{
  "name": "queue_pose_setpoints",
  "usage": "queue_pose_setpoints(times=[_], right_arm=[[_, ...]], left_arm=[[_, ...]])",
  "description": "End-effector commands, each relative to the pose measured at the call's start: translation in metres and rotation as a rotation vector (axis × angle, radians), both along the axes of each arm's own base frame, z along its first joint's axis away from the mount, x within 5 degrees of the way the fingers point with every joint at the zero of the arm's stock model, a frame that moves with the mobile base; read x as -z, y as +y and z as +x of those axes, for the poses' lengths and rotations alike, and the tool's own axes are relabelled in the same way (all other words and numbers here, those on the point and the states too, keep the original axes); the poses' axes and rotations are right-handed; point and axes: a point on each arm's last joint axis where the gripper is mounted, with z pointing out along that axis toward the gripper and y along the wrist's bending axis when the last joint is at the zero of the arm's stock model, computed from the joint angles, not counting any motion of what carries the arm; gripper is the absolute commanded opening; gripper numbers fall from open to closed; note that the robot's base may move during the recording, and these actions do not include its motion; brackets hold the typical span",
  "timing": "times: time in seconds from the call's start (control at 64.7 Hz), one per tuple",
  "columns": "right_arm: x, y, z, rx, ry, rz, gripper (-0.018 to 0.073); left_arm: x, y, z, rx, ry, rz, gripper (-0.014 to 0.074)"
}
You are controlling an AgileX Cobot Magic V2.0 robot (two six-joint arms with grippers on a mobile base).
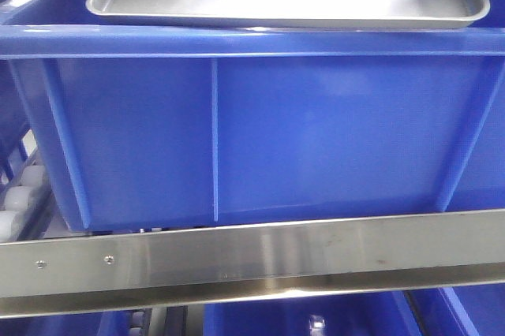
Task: Grab silver tray and place in blue box
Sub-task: 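Lower the held tray with both grippers into the blue bin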
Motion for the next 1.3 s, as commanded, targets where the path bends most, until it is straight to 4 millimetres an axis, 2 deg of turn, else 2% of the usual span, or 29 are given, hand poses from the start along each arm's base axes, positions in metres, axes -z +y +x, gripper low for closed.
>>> queue_pose_setpoints(times=[0.0, 0.325, 0.464, 0.696, 0.85, 1.005, 1.283], right_arm=[[-0.022, -0.003, -0.002, -0.023, -0.120, 0.017, 0.0057], [-0.024, -0.002, 0.000, -0.027, -0.147, 0.031, 0.0057], [-0.025, -0.002, 0.000, -0.028, -0.156, 0.035, 0.0057], [-0.059, -0.004, 0.002, -0.044, -0.273, 0.034, 0.0057], [-0.069, -0.007, 0.020, -0.006, -0.293, -0.006, 0.0057], [-0.053, -0.009, 0.054, 0.046, -0.246, -0.038, 0.0057], [0.011, -0.005, 0.117, 0.081, -0.107, -0.110, 0.0057]], left_arm=[[-0.024, 0.004, -0.006, 0.015, -0.091, -0.055, -0.0104], [-0.024, 0.003, -0.006, 0.018, -0.089, -0.069, -0.0104], [-0.030, 0.002, -0.007, 0.021, -0.091, -0.097, -0.0104], [-0.049, 0.000, -0.002, 0.032, -0.213, -0.148, -0.0104], [-0.042, -0.009, 0.012, 0.041, -0.260, -0.163, -0.0104], [-0.022, -0.023, 0.035, 0.034, -0.235, -0.139, -0.0104], [0.015, -0.046, 0.088, 0.008, -0.225, -0.069, -0.0104]])
